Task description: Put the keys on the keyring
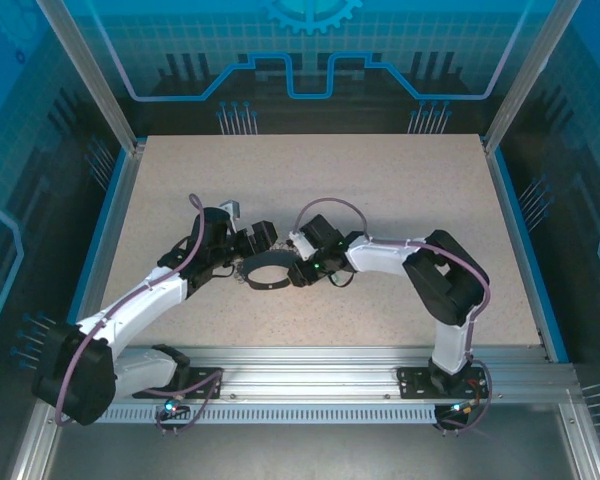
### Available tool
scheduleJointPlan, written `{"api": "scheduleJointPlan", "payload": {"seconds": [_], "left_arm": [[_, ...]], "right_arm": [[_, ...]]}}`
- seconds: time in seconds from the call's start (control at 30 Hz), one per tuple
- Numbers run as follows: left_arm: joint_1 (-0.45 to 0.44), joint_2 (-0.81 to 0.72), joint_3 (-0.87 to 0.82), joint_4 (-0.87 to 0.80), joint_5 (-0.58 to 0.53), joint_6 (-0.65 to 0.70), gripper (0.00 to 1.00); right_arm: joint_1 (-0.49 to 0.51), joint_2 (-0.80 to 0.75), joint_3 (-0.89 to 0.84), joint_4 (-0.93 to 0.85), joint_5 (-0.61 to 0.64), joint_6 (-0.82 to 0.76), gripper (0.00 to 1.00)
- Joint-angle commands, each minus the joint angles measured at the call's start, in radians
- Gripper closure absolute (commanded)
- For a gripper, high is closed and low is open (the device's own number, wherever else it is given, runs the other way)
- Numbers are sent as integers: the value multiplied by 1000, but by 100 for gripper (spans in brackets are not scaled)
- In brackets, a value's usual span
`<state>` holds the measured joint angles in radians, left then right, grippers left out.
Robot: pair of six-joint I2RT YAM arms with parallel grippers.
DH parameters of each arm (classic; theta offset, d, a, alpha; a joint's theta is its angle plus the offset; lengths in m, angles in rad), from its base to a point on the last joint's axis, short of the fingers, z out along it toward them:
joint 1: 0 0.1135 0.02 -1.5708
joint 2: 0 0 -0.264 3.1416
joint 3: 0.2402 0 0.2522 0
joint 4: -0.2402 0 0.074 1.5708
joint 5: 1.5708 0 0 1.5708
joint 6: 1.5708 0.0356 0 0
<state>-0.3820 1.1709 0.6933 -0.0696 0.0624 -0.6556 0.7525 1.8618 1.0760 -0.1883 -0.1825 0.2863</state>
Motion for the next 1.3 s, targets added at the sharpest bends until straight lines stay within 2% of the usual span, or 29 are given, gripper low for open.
{"api": "scheduleJointPlan", "payload": {"seconds": [0.0, 0.23, 0.33, 0.63, 1.27], "left_arm": [[5, -1, 3, 19, 24, -2, 1], [5, -2, 5, 20, 23, 2, 1], [5, 1, 6, 20, 22, 2, 1], [5, 6, 9, 25, 22, 1, 1], [5, -2, 4, 26, 18, 1, 1]], "right_arm": [[-2, -69, -40, 22, 19, 55, 64], [-2, -129, -107, 65, 18, 152, 61], [-7, -135, -116, 66, 31, 246, 61], [0, -134, -166, 205, -45, 512, 62], [6, -52, -145, 245, -98, 561, 64]]}}
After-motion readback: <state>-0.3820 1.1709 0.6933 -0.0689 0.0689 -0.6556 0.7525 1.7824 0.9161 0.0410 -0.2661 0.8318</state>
